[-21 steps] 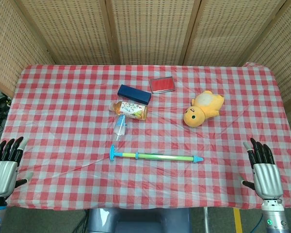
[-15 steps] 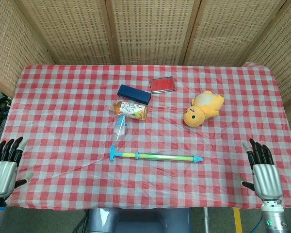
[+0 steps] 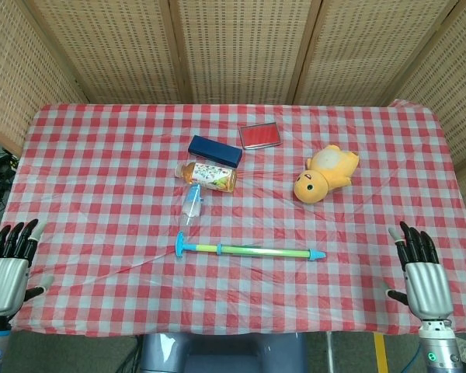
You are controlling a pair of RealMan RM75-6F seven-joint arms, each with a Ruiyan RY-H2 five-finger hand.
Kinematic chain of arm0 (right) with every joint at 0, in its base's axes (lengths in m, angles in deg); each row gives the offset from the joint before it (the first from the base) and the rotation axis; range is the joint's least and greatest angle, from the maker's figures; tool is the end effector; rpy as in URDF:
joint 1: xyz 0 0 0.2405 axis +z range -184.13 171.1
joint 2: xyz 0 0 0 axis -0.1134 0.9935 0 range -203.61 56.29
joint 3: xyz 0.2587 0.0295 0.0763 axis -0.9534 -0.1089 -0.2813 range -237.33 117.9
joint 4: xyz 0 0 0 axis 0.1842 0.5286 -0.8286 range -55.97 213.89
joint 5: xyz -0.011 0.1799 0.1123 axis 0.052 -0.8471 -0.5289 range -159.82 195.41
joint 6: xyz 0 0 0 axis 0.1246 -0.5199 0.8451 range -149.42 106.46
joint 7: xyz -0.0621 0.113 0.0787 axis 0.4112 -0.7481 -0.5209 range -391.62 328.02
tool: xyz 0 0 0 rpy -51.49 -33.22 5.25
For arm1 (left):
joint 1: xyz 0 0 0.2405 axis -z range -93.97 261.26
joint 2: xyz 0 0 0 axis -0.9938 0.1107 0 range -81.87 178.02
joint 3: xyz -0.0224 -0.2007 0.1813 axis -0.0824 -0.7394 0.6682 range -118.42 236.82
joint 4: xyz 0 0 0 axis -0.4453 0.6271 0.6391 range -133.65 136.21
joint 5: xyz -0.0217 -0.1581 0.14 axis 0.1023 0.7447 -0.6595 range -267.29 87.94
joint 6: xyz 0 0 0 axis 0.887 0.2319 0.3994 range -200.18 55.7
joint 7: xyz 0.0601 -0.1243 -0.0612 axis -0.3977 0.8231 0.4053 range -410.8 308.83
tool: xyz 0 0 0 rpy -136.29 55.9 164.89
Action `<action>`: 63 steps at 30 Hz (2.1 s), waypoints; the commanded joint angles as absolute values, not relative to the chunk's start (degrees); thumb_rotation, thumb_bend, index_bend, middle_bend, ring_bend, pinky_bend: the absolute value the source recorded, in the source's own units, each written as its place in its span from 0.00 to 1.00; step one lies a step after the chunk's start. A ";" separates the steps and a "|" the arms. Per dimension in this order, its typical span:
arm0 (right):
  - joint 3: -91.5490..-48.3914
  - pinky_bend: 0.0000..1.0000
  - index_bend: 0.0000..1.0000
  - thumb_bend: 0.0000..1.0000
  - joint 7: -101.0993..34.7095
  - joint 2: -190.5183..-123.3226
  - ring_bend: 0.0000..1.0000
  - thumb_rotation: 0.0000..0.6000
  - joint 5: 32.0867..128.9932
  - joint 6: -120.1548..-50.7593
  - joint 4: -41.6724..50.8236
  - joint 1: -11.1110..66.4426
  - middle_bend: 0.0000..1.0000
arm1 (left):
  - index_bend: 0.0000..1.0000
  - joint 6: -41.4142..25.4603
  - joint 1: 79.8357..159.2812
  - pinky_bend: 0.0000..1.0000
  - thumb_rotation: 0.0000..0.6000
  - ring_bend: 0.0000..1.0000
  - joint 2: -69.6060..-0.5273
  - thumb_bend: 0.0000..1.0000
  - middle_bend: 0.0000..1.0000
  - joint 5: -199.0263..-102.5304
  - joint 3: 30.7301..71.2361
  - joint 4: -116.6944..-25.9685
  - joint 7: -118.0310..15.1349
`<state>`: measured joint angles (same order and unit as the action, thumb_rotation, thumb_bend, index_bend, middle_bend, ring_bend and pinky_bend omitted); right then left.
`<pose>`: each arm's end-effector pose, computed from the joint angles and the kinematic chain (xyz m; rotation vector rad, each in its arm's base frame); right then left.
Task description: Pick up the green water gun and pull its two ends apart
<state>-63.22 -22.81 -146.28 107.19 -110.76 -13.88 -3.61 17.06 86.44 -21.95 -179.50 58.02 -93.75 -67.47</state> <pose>-0.3027 -0.1794 0.1238 1.3642 -0.8407 0.9611 -0.3017 0.1703 0.1294 -1.4370 -0.7595 -0.8370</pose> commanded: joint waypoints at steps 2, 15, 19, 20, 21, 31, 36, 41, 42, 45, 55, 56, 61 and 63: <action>-63.05 0.00 0.00 0.10 -22.89 -146.24 0.00 1.00 107.37 -110.92 -13.96 -3.74 0.00 | 0.00 17.17 86.49 0.00 1.00 0.00 -22.13 0.00 0.00 -180.12 58.25 -93.90 -67.88; -62.71 0.00 0.00 0.10 -22.72 -146.38 0.00 1.00 107.93 -110.80 -14.44 -3.71 0.00 | 0.02 12.39 91.39 0.16 1.00 0.16 -25.74 0.00 0.17 -185.34 57.67 -100.21 -76.25; -62.70 0.00 0.00 0.10 -23.03 -146.25 0.00 1.00 107.97 -110.87 -14.65 -3.76 0.00 | 0.10 6.66 94.54 0.44 1.00 0.49 -26.69 0.00 0.55 -182.79 56.47 -104.63 -80.48; -62.75 0.00 0.00 0.10 -23.21 -146.18 0.00 1.00 107.84 -110.81 -14.69 -3.75 0.00 | 0.14 5.39 95.33 0.48 1.00 0.54 -27.18 0.00 0.61 -182.07 56.06 -105.39 -81.81; -62.88 0.00 0.00 0.10 -23.67 -146.02 0.00 1.00 107.55 -110.71 -14.77 -3.75 0.00 | 0.17 3.09 96.82 0.53 1.00 0.60 -28.35 0.00 0.68 -180.87 55.36 -106.36 -83.99; -63.41 0.00 0.00 0.10 -27.10 -144.63 0.00 1.00 106.59 -110.42 -15.27 -3.74 0.00 | 0.40 -6.01 104.21 0.76 1.00 0.85 -37.98 0.24 0.95 -165.34 51.12 -110.22 -101.14; -63.53 0.00 0.00 0.10 -28.53 -144.07 0.00 1.00 106.38 -110.30 -15.44 -3.74 0.00 | 0.41 -5.43 108.40 0.77 1.00 0.86 -43.13 0.31 0.96 -154.98 48.22 -110.86 -111.85; -63.51 0.00 0.00 0.10 -29.31 -143.78 0.00 1.00 106.44 -110.24 -15.57 -3.72 0.00 | 0.42 -3.45 112.40 0.77 1.00 0.86 -47.59 0.31 0.96 -146.83 45.54 -110.05 -117.61; -63.47 0.00 0.00 0.10 -29.51 -143.70 0.00 1.00 106.49 -110.23 -15.64 -3.73 0.00 | 0.43 -2.98 113.59 0.77 1.00 0.86 -48.84 0.31 0.96 -144.75 44.93 -109.63 -118.88; -63.43 0.00 0.00 0.10 -29.89 -143.56 0.00 1.00 106.50 -110.17 -15.71 -3.73 0.00 | 0.45 -1.72 116.47 0.77 1.00 0.86 -51.68 0.31 0.96 -140.98 43.83 -108.42 -121.44; -63.42 0.00 0.00 0.10 -31.59 -143.13 0.00 1.00 106.16 -109.62 -15.55 -3.61 0.00 | 0.45 2.59 123.36 0.77 1.00 0.86 -58.97 0.27 0.96 -133.88 42.34 -101.42 -125.30; -63.42 0.00 0.00 0.10 -31.74 -143.09 0.00 1.00 106.11 -109.55 -15.55 -3.60 0.00 | 0.45 2.90 123.80 0.77 1.00 0.86 -59.40 0.25 0.96 -133.46 42.30 -100.78 -125.40; -63.53 0.00 0.00 0.10 -32.62 -142.88 0.00 1.00 105.74 -109.19 -15.43 -3.49 0.00 | 0.47 3.64 126.05 0.77 1.00 0.86 -61.67 0.23 0.96 -131.18 42.22 -97.54 -125.09; -63.56 0.00 0.00 0.10 -32.92 -142.81 0.00 1.00 105.56 -109.05 -15.39 -3.47 0.00 | 0.48 4.02 126.85 0.77 1.00 0.86 -62.38 0.23 0.96 -130.67 42.40 -96.26 -125.10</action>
<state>-63.54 -32.88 -142.84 105.60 -109.09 -15.41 -3.48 3.66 126.21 -61.78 -131.19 42.30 -97.06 -125.14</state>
